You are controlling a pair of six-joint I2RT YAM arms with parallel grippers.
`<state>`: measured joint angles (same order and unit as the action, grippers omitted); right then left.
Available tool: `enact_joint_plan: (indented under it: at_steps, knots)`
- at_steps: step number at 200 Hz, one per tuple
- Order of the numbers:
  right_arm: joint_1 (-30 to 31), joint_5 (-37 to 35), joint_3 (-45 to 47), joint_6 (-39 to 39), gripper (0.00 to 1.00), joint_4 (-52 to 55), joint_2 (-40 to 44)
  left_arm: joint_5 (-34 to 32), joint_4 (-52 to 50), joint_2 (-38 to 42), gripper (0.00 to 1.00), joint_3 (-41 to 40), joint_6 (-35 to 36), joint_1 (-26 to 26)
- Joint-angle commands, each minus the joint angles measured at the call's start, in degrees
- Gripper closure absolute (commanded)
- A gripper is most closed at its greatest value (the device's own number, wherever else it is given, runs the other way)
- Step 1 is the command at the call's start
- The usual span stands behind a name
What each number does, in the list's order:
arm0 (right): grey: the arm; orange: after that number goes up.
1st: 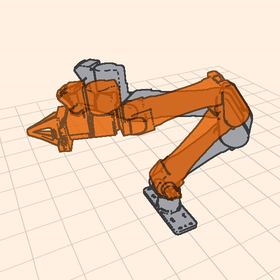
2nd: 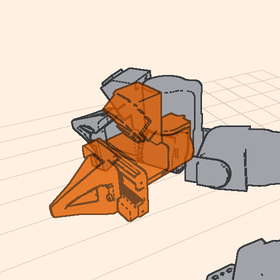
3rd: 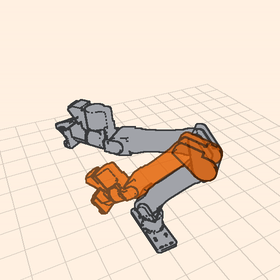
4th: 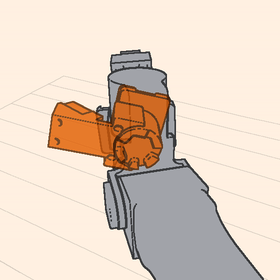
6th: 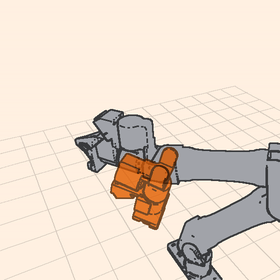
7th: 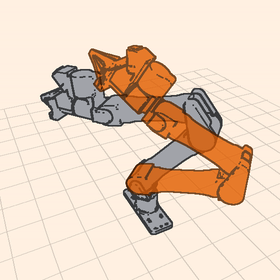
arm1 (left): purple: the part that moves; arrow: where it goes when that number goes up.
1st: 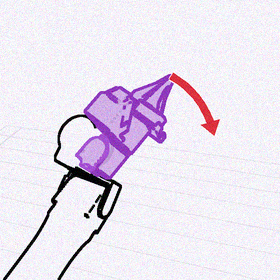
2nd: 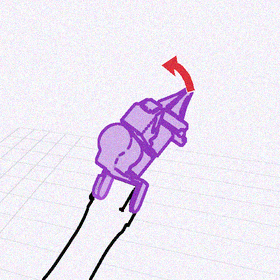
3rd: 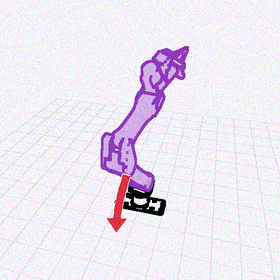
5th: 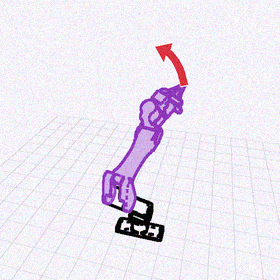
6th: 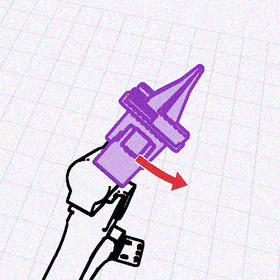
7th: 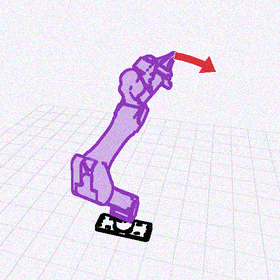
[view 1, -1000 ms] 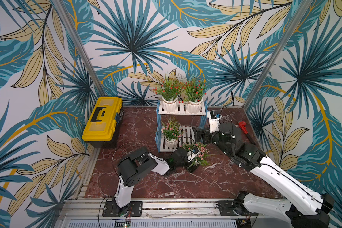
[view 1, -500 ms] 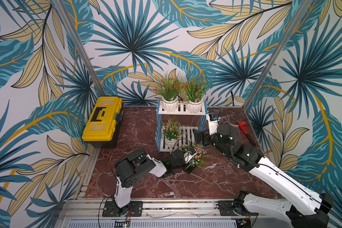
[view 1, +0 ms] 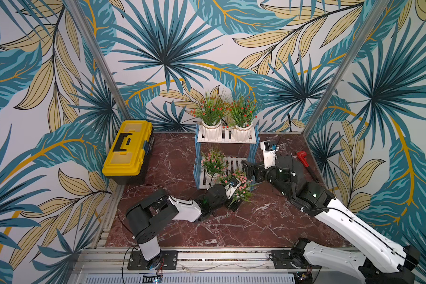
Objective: Place the baby's breath potted plants on the rack by color
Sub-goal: Pick up the baby's breath potted plant from the center of the board, then place the baby's breath potted plant on the rack.
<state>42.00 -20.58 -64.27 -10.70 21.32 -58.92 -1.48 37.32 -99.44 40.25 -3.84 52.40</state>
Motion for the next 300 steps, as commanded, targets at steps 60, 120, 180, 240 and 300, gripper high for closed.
enact_joint_plan:
  at_steps: [60,120,180,240,300]
  knots:
    - [0.3,-0.2,0.0,0.5,0.00,1.2,1.0,-10.0,-3.3,-8.9,0.41,16.7,-3.3,-2.1]
    - [0.3,-0.6,1.1,0.7,0.01,1.6,2.1,-11.8,-10.7,-14.0,0.40,25.6,-5.0,-4.9]
    - [0.3,-0.4,1.3,0.9,0.01,1.2,1.8,-9.7,-12.4,-18.4,0.39,30.2,-5.6,-6.6]
    - [0.3,-0.7,2.6,0.5,0.01,1.2,2.4,-9.9,-13.7,-20.9,0.39,32.2,-5.3,-7.4]
    - [0.2,-1.2,3.2,0.3,0.00,1.1,2.9,-7.3,-13.9,-21.3,0.27,32.5,-6.2,-8.8]
